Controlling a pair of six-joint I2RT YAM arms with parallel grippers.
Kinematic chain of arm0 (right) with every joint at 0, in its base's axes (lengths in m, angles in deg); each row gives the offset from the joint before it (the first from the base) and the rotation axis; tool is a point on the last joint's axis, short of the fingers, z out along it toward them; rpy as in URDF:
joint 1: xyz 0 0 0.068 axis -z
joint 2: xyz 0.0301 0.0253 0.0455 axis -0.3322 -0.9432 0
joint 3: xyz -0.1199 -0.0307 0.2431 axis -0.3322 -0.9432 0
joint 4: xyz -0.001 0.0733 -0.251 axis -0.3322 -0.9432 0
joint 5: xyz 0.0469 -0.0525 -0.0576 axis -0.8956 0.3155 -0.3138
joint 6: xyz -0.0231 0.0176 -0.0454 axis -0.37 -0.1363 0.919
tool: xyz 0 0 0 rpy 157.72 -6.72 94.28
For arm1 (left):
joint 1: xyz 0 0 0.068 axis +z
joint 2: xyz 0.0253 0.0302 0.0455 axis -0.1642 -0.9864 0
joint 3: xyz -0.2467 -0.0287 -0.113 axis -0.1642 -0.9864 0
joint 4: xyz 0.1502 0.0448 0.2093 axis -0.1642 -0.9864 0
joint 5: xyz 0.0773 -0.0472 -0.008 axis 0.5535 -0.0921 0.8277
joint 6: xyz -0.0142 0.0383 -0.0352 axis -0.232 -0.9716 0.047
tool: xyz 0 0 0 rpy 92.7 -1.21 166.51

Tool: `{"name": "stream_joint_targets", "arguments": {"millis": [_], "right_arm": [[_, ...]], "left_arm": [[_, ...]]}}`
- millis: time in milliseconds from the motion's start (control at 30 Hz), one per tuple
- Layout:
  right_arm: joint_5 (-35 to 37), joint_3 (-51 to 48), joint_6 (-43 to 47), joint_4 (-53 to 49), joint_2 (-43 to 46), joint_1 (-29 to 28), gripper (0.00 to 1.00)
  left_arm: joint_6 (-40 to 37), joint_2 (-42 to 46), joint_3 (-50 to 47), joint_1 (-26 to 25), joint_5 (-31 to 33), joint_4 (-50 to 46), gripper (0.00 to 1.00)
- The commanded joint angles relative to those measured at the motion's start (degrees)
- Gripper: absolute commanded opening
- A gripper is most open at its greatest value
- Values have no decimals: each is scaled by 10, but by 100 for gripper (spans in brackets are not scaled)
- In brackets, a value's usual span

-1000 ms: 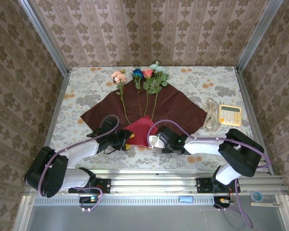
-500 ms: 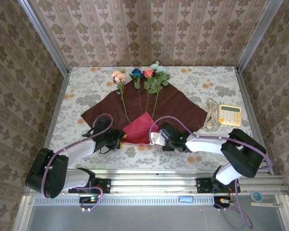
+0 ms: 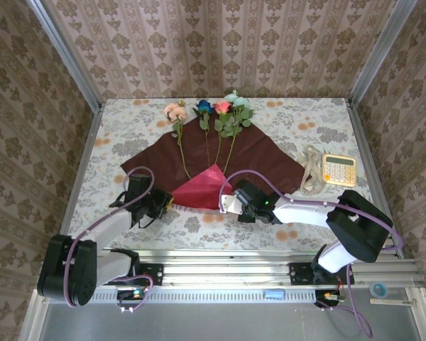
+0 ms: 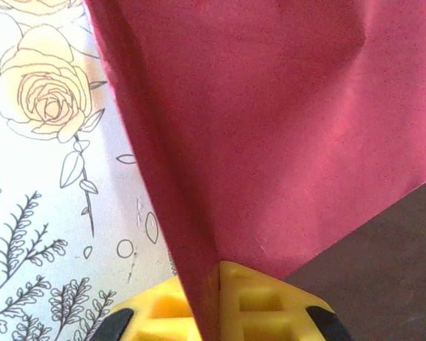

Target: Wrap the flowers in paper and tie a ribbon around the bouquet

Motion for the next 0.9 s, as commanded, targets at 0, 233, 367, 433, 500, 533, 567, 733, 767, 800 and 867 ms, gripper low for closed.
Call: {"name": "stream_joint_targets", "arguments": {"millis": [0,233,367,433,500,533,567,733,767,800,867], "right_arm": [[0,1,-6,-19,15,4,0],[4,-3,-17,-15,18,6,23],[5,-2,-50,-31,37,7,52],[-21,9,-76,-69,60,8,57],[-59,22,-116,-107,97,7,62],[-79,29,-138,-119,109,7,64],[-106,36,-161,-138,121,7,65],[-191,61,-268,-161,147,7,66],[-199,69,-291,-158,141,7,67],[-203,79,-316,-151,132,7,66],[-205,107,-358,-138,100,7,66]], "left_arm": [[-31,13,-17,15,12,-35,37],[-35,20,-31,14,-12,-23,0],[-27,69,-30,-11,6,-71,0],[-16,94,-31,-28,18,-92,0],[3,117,-38,-47,35,-106,0],[13,126,-41,-56,43,-107,0],[23,134,-45,-65,52,-108,0],[40,143,-49,-95,81,-107,0],[41,141,-48,-98,83,-105,0],[40,137,-47,-100,83,-103,0],[38,129,-47,-103,84,-97,0]]}}
